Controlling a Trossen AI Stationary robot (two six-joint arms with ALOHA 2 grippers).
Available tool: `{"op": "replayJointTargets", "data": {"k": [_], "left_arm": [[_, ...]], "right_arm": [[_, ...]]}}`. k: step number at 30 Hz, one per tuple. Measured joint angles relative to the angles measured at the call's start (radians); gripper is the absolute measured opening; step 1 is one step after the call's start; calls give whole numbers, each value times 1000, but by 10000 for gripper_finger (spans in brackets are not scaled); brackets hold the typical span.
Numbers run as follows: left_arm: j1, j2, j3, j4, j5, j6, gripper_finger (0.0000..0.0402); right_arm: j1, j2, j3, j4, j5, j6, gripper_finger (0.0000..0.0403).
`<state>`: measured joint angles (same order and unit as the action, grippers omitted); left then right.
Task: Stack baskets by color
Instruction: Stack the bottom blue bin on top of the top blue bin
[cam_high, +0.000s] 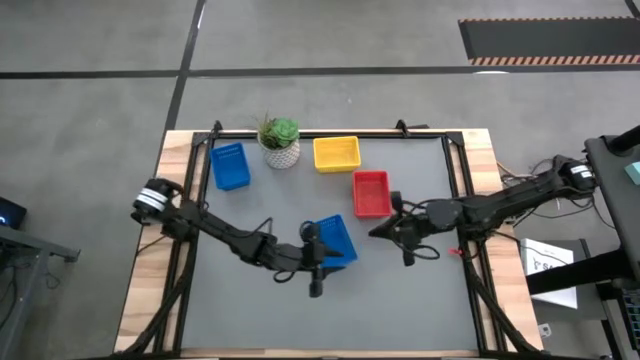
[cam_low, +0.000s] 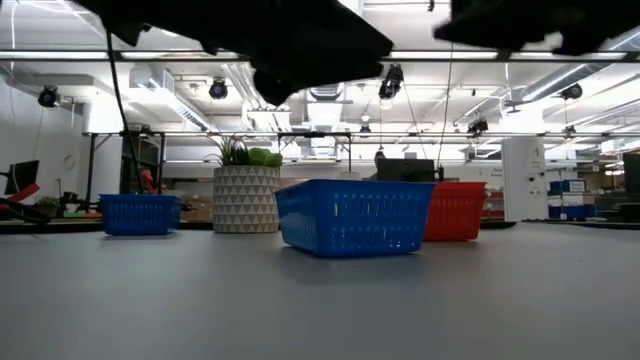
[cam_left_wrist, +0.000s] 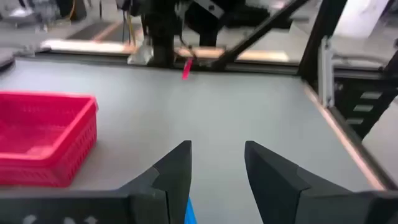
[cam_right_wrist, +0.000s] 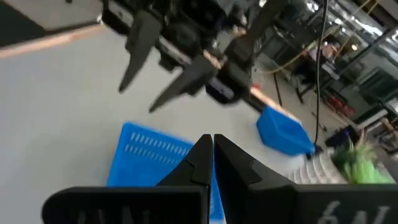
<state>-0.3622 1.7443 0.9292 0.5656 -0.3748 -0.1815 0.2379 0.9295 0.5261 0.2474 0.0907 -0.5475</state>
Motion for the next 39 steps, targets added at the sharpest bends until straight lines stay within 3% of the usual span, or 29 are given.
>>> {"op": "replayJointTargets", "data": {"k": [7,12,20,39], "left_arm": [[26,109,224,-398,0,-137,134],[36,166,361,-665,0,-199,134],[51,190,394,-682,2,-207,134],[61,258,383,-645,74,-284,131]], "right_arm": [[1,-196,-134,-6,140,81,9],[2,-309,-184,-9,146,94,9],[2,-387,-218,-10,146,110,9],[2,-377,-222,-12,146,120,9]]}}
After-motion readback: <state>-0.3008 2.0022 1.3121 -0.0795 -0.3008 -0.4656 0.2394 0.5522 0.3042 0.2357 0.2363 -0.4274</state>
